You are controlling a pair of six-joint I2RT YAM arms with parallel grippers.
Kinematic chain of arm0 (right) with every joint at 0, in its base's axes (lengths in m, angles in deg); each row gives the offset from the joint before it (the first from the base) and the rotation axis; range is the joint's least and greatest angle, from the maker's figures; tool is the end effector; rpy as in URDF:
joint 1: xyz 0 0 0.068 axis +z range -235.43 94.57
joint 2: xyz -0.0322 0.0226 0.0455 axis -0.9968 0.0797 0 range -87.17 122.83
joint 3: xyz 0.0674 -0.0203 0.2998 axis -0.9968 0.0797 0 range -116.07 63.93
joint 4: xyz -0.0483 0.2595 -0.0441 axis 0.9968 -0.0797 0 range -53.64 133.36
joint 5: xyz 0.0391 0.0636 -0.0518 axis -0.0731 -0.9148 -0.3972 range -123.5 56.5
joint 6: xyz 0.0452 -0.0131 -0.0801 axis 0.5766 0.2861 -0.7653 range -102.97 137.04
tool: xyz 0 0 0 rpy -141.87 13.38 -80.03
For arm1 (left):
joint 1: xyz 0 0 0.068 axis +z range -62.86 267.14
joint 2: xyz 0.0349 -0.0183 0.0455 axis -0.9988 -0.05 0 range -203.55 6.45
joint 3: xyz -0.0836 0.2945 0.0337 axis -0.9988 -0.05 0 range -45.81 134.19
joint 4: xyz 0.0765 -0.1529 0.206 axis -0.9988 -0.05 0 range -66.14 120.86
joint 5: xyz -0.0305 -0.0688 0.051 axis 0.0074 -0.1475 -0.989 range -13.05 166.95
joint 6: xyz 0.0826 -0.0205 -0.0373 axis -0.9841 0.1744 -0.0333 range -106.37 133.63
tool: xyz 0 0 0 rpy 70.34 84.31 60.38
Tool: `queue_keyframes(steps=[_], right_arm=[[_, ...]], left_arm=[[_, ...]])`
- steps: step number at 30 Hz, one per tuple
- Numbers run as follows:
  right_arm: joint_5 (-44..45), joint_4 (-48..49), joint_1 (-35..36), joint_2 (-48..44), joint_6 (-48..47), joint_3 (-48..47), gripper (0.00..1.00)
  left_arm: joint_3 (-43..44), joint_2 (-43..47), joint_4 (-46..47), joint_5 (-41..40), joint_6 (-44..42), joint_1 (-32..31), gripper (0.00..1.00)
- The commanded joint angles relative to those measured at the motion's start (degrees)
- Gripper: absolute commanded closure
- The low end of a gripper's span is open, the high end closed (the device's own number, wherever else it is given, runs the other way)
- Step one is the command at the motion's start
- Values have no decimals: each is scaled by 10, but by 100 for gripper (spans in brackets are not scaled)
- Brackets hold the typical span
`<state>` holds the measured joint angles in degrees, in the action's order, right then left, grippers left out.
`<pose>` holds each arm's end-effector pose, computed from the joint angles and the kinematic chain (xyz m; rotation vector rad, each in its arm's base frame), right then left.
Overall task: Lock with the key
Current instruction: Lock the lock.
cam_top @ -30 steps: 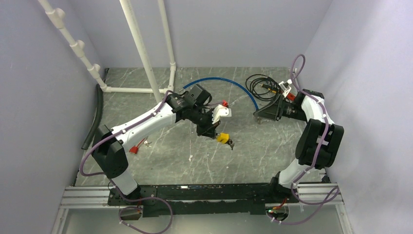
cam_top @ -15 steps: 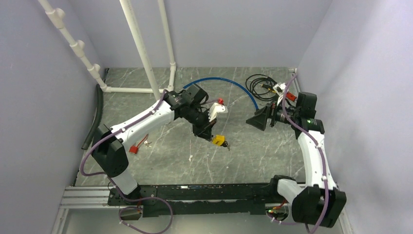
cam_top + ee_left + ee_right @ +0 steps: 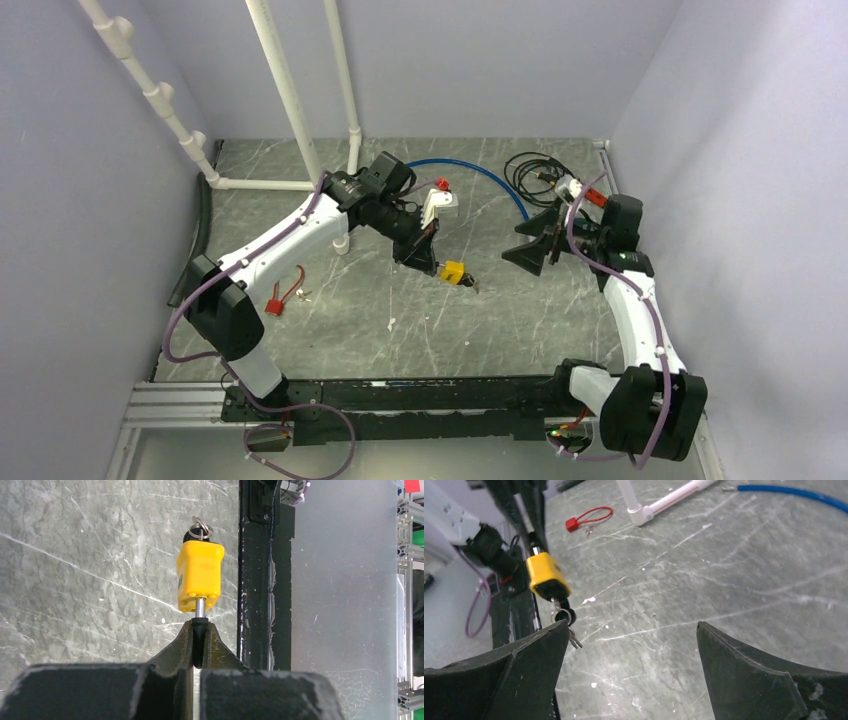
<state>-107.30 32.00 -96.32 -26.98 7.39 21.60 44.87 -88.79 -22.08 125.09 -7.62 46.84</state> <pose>0.2247 0.0386 0.3064 -0.7194 1.6832 1.0625 0.2441 -0.2885 0.3428 1.5385 1.9556 -1.2060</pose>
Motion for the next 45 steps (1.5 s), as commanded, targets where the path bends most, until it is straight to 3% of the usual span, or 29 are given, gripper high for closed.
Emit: queue_keyframes(steps=[1, 5, 12, 15, 18, 24, 35, 45], right_arm=[[-26, -127, 58, -24, -162, -82, 0], [-16, -231, 103, -32, -258, -100, 0], [-4, -198, 166, -13, -241, -85, 0], [18, -110, 184, -2, -118, -78, 0], [3, -147, 202, 15, -180, -98, 0], [16, -137, 260, 37, -195, -98, 3], [53, -167, 319, 69, -229, -130, 35], [68, -163, 324, 74, -229, -127, 61]], left_arm=[[28, 10, 19, 55, 14, 9, 100], [30, 11, 26, 65, 18, 12, 100], [30, 19, 35, 91, 25, 12, 100], [27, 24, 42, 93, 30, 12, 100], [23, 30, 50, 92, 33, 13, 100], [13, 41, 72, 92, 50, 13, 100], [8, 38, 86, 99, 65, 13, 100], [4, 37, 88, 94, 65, 13, 100]])
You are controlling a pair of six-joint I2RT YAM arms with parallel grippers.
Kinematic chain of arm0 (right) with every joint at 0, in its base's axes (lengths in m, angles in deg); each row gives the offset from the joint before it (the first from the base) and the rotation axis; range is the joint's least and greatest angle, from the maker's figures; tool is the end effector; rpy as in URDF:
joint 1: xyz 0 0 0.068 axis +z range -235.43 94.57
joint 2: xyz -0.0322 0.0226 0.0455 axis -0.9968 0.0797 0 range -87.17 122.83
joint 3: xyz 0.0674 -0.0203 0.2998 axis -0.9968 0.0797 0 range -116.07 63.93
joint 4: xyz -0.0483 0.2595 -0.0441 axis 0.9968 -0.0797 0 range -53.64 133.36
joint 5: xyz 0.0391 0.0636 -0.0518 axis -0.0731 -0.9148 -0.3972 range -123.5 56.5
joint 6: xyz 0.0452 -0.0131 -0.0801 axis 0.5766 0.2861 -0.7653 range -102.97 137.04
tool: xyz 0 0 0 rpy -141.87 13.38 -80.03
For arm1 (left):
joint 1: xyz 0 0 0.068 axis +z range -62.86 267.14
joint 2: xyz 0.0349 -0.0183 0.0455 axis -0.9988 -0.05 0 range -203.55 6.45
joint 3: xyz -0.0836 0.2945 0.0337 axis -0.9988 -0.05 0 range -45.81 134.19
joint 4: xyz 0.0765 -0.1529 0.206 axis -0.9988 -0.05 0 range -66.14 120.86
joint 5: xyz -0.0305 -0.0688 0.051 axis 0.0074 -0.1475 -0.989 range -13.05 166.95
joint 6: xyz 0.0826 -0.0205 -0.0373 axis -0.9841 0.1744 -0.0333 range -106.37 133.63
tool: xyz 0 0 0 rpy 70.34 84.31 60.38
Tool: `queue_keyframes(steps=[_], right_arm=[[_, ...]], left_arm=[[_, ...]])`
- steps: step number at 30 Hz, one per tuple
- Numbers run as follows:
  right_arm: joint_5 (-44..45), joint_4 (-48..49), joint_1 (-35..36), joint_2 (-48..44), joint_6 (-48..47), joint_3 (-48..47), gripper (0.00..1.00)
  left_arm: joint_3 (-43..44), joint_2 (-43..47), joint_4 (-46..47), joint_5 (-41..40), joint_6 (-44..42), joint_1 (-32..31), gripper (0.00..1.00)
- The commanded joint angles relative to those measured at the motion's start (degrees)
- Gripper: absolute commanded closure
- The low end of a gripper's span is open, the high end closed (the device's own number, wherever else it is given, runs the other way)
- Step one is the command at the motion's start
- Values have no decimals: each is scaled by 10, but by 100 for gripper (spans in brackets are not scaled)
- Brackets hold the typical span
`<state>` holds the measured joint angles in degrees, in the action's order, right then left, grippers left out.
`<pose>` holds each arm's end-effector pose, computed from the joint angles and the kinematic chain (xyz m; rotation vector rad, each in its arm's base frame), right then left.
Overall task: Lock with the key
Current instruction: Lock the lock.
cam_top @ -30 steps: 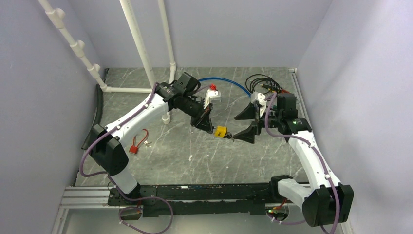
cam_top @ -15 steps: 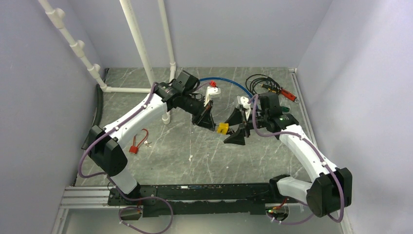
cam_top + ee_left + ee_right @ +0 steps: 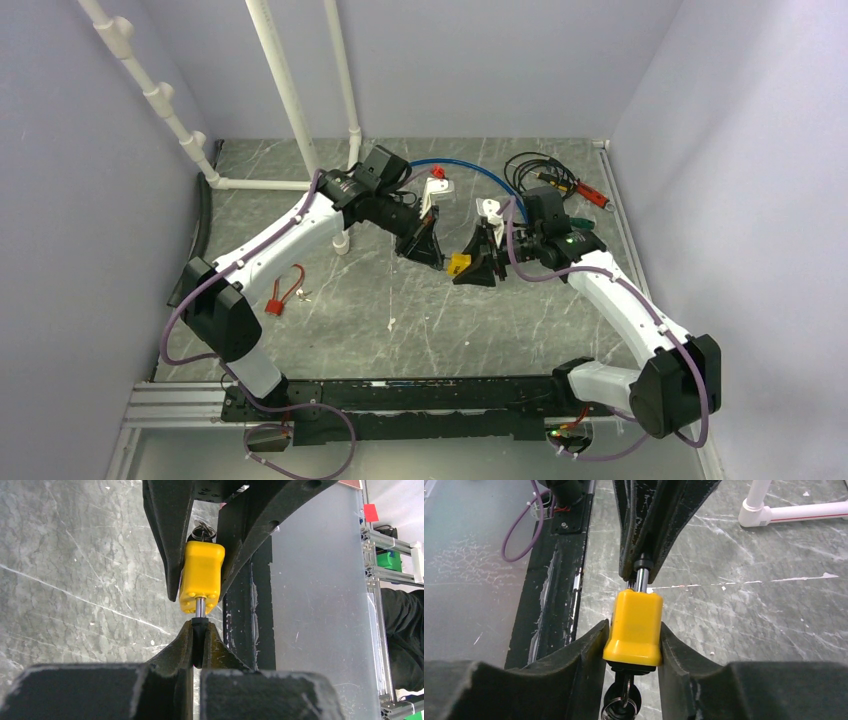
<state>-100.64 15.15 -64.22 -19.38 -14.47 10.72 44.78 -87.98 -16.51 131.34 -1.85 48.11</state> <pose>0.1987 0.1598 0.3139 -1.3737 1.4975 1.2135 0.2487 -0.2890 0.3602 1.4503 1.8894 -1.3473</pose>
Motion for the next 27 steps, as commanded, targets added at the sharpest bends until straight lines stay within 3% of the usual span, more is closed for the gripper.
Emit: queue_keyframes(steps=[1, 6, 10, 12, 17, 27], right_arm=[[3, 6, 3, -1, -8, -18, 66], [-2, 27, 2, 2, 19, -16, 98], [-16, 86, -20, 4, 80, -7, 100], [-30, 100, -30, 4, 94, -6, 100], [-45, 101, -31, 5, 100, -9, 100], [-78, 78, -30, 4, 88, -19, 100]], left_arm=[[4, 30, 34, 29, 8, 0, 100], [5, 32, 39, 16, 19, 1, 98], [6, 41, 43, 8, 29, 15, 56], [4, 50, 48, 14, 32, 32, 47], [-14, 69, 58, 38, 36, 61, 48], [-41, 63, 109, 80, 72, 60, 50]])
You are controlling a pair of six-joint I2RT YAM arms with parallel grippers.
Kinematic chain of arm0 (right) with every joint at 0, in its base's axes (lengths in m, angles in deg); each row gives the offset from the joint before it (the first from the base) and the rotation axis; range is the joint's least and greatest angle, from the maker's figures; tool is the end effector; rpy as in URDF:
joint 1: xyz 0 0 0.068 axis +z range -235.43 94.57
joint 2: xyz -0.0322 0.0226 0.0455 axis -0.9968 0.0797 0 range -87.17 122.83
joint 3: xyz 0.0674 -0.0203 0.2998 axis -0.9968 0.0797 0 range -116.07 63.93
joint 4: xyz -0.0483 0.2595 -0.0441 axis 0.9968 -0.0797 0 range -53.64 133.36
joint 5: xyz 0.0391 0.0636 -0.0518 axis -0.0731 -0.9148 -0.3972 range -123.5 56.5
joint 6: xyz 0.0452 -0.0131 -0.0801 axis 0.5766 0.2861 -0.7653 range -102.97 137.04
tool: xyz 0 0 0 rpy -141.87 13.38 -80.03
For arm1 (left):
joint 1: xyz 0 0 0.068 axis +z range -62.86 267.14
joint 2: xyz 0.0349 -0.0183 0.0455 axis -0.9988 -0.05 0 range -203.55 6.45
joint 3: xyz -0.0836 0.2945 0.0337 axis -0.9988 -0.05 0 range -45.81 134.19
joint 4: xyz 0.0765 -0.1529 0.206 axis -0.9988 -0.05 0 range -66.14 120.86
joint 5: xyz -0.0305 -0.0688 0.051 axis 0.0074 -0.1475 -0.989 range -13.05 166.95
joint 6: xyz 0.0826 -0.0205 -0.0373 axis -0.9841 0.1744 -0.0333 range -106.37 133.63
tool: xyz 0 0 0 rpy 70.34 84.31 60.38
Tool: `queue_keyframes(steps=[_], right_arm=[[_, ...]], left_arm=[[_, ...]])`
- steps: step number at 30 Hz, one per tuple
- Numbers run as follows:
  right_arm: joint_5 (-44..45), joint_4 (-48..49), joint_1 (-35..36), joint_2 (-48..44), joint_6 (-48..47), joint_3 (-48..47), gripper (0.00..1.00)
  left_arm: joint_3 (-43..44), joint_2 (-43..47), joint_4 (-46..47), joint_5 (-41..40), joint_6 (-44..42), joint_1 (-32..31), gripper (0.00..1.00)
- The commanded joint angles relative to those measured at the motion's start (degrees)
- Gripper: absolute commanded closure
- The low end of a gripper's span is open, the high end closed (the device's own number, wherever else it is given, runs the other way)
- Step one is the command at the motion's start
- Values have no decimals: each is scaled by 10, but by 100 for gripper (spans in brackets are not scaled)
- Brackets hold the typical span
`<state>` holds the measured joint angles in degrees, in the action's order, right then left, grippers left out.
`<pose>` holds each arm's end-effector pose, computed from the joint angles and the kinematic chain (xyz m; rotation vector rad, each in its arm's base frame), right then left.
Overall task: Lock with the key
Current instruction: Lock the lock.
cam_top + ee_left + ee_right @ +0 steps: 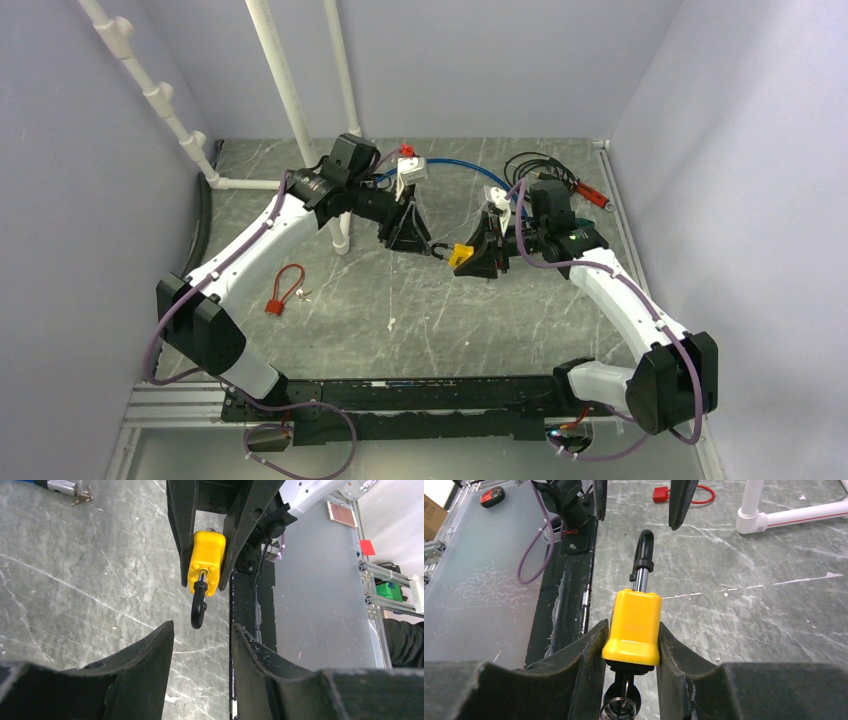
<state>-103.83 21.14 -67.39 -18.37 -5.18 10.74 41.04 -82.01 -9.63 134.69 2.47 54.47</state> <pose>0.2137 0.1524 0.3209 -1.2535 1.5393 1.2877 0.2592 -0.2501 0.3869 1.2971 1.8067 -1.3491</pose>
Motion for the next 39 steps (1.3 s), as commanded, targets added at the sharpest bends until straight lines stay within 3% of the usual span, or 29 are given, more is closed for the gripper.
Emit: queue_keyframes(steps=[1, 9, 14, 19, 26, 39], right_arm=[[-45, 16, 2, -5, -8, -20, 100], [-48, 11, 7, -1, -9, -25, 100], [-49, 6, 8, 2, -14, -30, 100], [-52, 11, 9, 4, -8, -28, 100], [-55, 23, 8, 8, 9, -30, 100], [-65, 47, 8, 15, 43, -32, 100]], left_arm=[[-4, 1, 40, 51, 30, -7, 51], [-10, -13, 44, 52, 31, -31, 66], [-16, -16, 45, 48, 29, -34, 68], [-19, -17, 44, 47, 25, -38, 76], [-21, -17, 40, 49, 17, -43, 66], [-24, -17, 42, 57, 16, -48, 81]])
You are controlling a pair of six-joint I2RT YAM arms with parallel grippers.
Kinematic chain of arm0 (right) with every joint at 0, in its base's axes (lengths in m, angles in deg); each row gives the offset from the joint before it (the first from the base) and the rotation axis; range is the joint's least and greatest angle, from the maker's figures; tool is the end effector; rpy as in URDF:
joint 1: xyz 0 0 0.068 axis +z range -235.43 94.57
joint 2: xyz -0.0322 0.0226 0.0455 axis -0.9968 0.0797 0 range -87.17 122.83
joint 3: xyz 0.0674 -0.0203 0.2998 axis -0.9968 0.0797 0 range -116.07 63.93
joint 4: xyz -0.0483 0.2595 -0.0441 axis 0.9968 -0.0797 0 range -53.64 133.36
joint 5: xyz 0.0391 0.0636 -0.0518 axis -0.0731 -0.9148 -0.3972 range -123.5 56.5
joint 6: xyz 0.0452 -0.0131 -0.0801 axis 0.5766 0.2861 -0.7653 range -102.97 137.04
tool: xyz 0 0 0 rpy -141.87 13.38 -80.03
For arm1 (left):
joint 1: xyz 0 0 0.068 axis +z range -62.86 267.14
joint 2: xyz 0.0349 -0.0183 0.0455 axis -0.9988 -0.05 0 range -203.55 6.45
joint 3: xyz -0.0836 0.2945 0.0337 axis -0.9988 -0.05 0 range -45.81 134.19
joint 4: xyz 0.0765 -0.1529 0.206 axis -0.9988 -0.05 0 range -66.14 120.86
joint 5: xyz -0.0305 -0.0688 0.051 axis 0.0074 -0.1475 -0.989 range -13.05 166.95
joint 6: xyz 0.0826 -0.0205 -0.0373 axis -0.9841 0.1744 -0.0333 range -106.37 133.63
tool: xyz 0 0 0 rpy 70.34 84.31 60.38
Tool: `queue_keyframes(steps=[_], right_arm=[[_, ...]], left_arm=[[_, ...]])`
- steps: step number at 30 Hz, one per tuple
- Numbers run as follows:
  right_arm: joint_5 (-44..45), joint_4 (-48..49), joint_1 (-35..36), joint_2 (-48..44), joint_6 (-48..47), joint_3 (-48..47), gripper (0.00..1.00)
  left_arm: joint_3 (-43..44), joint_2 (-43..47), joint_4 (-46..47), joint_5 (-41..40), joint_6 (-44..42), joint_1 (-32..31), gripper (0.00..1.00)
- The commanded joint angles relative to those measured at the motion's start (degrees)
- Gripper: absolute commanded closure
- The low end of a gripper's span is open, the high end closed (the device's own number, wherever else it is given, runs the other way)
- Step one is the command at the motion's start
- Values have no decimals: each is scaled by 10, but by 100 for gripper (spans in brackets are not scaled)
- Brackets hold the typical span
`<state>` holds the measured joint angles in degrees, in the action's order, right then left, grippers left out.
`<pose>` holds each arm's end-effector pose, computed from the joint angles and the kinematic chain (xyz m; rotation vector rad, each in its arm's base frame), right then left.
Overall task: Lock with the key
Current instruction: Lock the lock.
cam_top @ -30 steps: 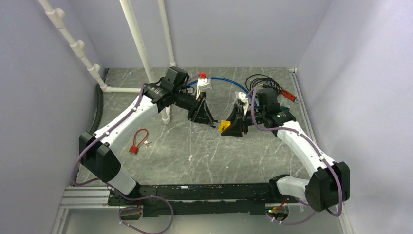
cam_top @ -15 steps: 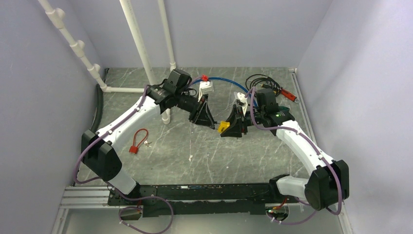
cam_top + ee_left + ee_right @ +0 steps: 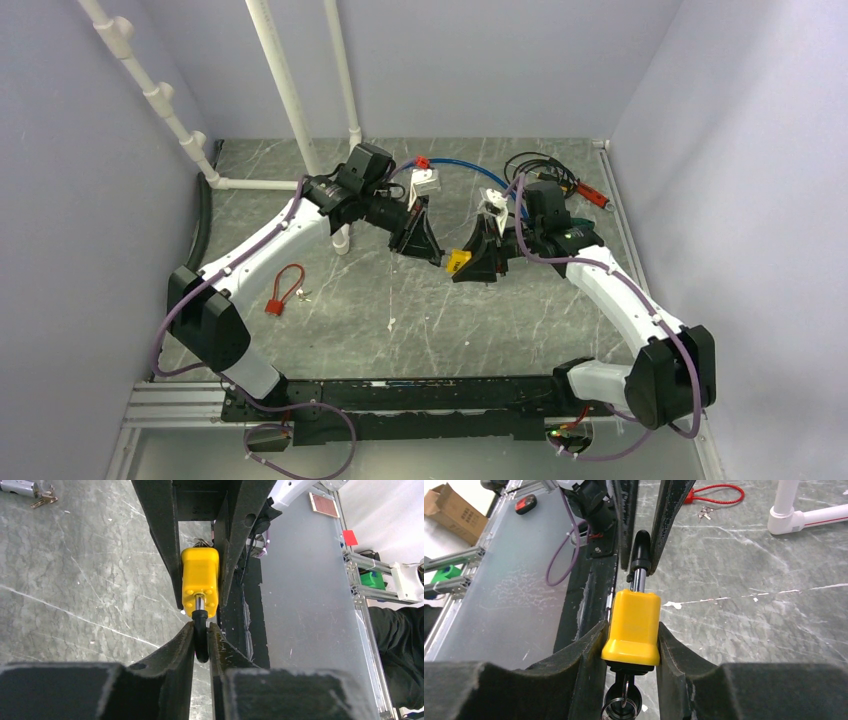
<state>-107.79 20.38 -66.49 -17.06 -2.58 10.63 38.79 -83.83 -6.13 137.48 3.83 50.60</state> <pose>0.2105 0.1573 0.3187 -1.2488 1.5522 1.4170 0.2480 -0.2742 0.3704 1.3676 1.7814 -1.4557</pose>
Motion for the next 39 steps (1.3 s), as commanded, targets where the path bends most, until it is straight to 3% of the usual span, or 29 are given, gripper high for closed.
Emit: queue_keyframes(steps=[1, 3, 4, 8, 10, 14, 18, 20, 25, 31, 34, 39], right_arm=[[-27, 55, -2, 3, 18, -32, 100], [-26, 66, -1, 4, 31, -31, 99], [-26, 71, -2, 3, 37, -30, 92], [-25, 144, -16, 1, 117, -10, 44], [-19, 171, -26, 1, 143, -5, 30], [4, 217, -28, 5, 189, -1, 17], [30, 327, -27, 1, 323, 28, 10], [71, 338, -26, 1, 363, 31, 9], [-9, 323, -26, 6, 275, 15, 7], [-19, 554, -26, 27, 422, 38, 17], [-5, 635, -26, 34, 473, 36, 27], [-2, 680, -25, 33, 511, 36, 44]], left_arm=[[-2, 0, 8, 29, 4, -10, 85], [-1, 0, 9, 32, 9, -10, 99], [0, 1, 11, 35, 14, -8, 100], [-5, 7, 56, 51, 71, 16, 100], [-11, 13, 88, 52, 118, 33, 100], [-21, 22, 147, 66, 200, 53, 100], [-14, 26, 167, 69, 228, 54, 100], [-8, 26, 169, 65, 232, 55, 100], [11, 21, 195, 64, 258, 56, 100], [18, 5, 299, 71, 348, 58, 100], [14, 1, 344, 66, 388, 60, 100], [-3, 6, 391, 63, 431, 71, 100]])
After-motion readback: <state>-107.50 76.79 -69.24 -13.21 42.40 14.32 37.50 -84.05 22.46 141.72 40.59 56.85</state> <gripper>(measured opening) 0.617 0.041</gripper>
